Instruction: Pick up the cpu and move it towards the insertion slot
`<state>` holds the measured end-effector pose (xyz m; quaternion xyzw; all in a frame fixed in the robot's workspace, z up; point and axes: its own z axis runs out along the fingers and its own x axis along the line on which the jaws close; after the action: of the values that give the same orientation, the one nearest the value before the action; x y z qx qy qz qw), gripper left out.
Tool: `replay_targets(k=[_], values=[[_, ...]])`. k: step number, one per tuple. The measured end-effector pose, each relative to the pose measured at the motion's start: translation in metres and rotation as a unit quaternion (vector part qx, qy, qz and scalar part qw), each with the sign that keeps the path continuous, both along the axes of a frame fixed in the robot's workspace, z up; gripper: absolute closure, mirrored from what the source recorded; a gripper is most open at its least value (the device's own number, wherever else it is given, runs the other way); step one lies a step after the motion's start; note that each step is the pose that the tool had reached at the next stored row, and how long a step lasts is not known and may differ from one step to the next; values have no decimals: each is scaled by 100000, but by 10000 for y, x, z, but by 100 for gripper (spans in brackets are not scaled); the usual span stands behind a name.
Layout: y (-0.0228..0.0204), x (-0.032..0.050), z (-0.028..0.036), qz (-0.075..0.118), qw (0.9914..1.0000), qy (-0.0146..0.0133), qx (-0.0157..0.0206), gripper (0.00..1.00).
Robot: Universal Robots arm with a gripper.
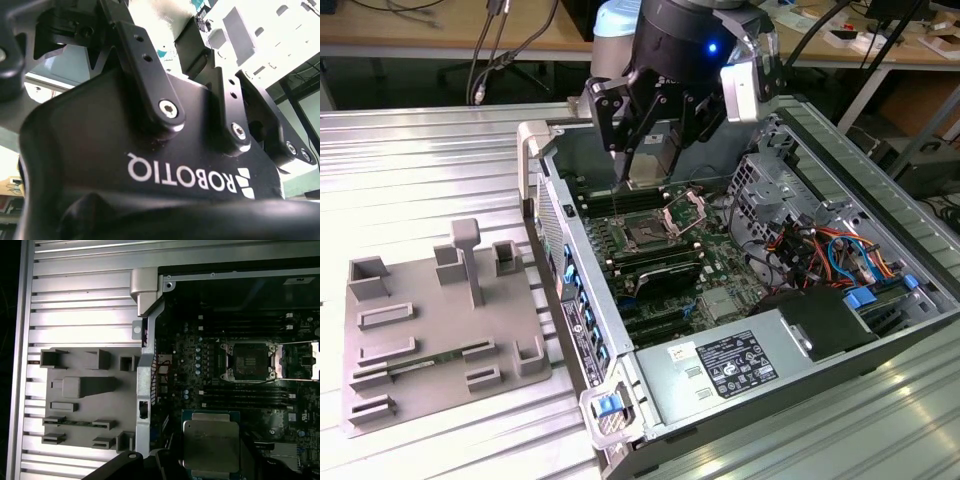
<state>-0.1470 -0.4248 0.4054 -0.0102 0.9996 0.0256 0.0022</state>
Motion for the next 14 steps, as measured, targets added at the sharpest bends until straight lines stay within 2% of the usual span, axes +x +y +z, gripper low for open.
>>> replay_targets(k=[14], values=[[0,168,-2,-2,100000,-1,0,46]])
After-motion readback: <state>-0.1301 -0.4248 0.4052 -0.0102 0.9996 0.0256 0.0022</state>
